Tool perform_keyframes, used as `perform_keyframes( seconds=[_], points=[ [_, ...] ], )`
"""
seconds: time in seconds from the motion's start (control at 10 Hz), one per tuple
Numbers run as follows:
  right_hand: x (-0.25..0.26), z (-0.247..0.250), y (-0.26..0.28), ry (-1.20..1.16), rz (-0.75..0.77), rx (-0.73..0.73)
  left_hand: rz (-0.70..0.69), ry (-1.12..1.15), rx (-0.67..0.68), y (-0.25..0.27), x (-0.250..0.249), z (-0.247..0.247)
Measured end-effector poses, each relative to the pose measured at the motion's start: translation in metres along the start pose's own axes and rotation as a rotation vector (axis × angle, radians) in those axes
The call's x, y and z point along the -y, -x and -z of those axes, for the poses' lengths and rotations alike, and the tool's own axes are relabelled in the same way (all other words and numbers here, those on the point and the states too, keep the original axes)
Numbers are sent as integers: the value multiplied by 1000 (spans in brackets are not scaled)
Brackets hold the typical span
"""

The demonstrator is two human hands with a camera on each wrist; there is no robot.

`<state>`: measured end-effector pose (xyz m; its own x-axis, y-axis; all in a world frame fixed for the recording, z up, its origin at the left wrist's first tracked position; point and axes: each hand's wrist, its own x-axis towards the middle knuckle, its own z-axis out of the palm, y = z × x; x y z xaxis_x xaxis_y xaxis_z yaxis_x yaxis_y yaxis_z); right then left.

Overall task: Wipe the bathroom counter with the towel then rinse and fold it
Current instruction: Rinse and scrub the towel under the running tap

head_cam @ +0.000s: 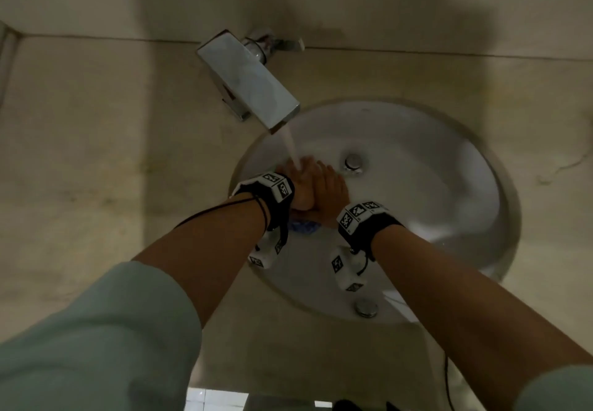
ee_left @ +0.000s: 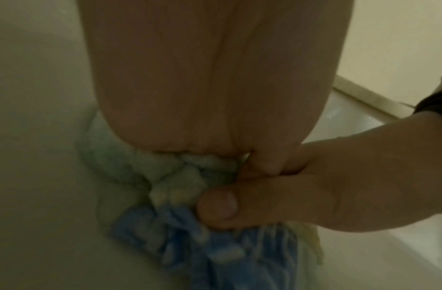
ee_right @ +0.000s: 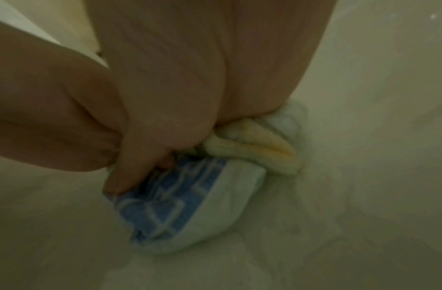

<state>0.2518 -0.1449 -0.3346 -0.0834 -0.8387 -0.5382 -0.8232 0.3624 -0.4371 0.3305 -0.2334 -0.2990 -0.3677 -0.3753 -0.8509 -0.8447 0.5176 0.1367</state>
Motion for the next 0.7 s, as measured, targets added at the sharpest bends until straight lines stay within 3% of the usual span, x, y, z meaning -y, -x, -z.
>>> perform_keyframes(
  seconds=[0.3, 0.4, 0.5, 0.6, 0.7],
  points=[
    [-7, -1, -8, -96, -53, 11, 70, 232, -89, -3, -8, -7],
    [-5, 1, -7, -89, -60, -10, 76, 202, -94, 1, -9, -3],
    [-5, 11, -8, -137, -55, 75, 44, 225, -127, 6, -4, 3],
    [3, 24, -10, -112, -89, 65, -2, 266, -55, 15, -5, 15],
    [11, 39, -7, 31, -210, 8, -11, 229, -112, 20, -1, 23]
  ],
)
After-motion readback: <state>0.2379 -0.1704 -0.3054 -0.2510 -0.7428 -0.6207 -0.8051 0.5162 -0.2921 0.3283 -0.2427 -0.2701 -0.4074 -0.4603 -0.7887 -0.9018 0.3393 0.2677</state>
